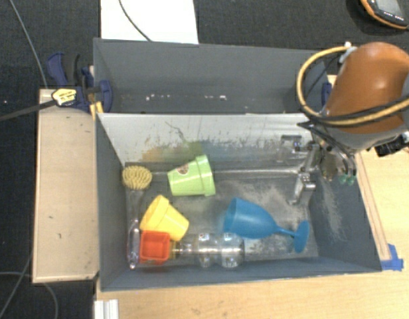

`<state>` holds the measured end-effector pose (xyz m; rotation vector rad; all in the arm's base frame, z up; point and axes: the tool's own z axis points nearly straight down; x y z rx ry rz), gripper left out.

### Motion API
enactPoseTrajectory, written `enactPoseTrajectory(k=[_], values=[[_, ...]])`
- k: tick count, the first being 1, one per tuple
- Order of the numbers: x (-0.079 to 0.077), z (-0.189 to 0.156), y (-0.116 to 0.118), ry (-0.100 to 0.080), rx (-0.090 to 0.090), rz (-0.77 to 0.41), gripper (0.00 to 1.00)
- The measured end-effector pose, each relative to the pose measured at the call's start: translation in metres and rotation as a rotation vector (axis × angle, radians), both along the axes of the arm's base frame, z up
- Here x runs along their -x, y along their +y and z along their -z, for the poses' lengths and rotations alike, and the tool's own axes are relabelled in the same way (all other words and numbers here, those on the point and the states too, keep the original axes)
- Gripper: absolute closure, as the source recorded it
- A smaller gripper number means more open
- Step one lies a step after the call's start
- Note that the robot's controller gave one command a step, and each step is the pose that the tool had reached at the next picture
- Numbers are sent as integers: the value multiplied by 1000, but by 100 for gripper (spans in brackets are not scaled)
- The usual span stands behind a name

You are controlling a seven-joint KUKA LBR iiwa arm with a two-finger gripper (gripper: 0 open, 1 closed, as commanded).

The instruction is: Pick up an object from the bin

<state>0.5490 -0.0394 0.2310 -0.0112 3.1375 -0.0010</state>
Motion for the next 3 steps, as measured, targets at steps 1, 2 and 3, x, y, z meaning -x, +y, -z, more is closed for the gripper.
enactPoseTrajectory(k=[1,2,3], values=[[-6,39,43,-3,-2,128,0],[11,50,33,-6,-2,51,0],[11,-9,68,-17,-2,-185,0]])
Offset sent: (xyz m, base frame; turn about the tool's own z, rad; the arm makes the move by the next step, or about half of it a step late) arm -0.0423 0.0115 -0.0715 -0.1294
